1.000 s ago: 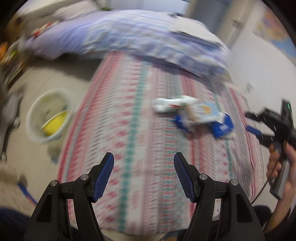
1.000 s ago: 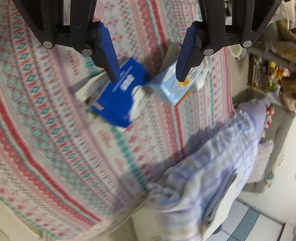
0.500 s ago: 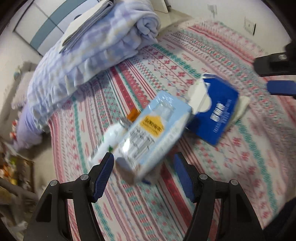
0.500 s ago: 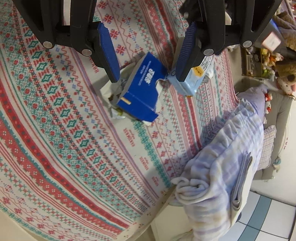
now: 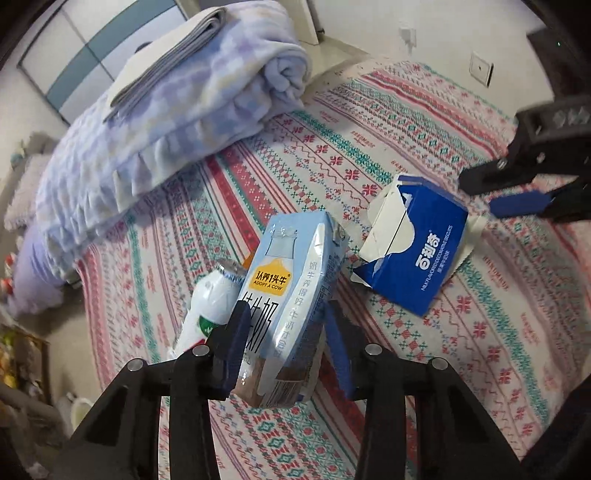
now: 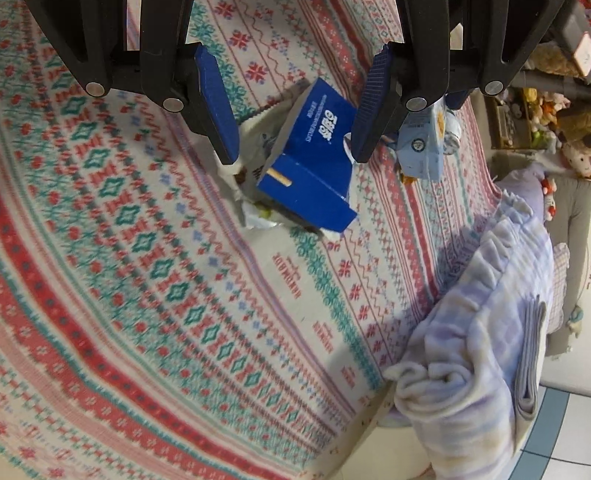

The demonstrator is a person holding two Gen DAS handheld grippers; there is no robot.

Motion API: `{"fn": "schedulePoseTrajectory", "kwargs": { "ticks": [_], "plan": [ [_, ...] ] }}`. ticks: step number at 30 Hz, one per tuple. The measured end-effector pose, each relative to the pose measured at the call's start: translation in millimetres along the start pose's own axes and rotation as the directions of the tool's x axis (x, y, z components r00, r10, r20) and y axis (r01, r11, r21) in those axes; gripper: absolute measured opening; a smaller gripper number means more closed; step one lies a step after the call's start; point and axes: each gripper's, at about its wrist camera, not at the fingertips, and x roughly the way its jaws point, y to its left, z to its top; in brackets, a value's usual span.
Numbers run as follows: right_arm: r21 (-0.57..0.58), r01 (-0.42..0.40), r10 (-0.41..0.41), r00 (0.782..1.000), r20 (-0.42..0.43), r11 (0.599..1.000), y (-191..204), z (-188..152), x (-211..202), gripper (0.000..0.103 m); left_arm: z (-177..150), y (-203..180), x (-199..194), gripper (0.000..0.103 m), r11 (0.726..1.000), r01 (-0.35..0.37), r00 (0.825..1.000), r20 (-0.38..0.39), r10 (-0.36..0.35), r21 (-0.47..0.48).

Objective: Collect trash
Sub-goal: 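Grasp the milk carton with the left tool while the right tool grasps the blue biscuit box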

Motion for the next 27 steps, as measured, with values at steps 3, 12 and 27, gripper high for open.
{"fn": "schedulePoseTrajectory", "kwargs": {
  "ticks": [3, 12, 27],
  "plan": [
    [-0.006, -0.005, 0.005, 1.000, -0.014, 1.000, 6, -2, 8, 0.055, -4, 12, -9, 0.025, 0.998, 0.022, 0.999, 0.033, -0.020, -0.059],
    [-0.037, 0.036, -0.037, 0.999, -0.031, 0.999, 20, -10, 28, 0.064, -19, 41, -5, 0.000, 0.975, 0.092, 0.996, 0.009, -0.092, -0.204],
    [-0.130, 0.203, -0.200, 0.979, 0.036, 0.971, 45, -24, 53, 0.064, -18, 28, 15, 0.074, 0.933, 0.187, 0.979, -0.019, -0.202, -0.309]
  ]
}}
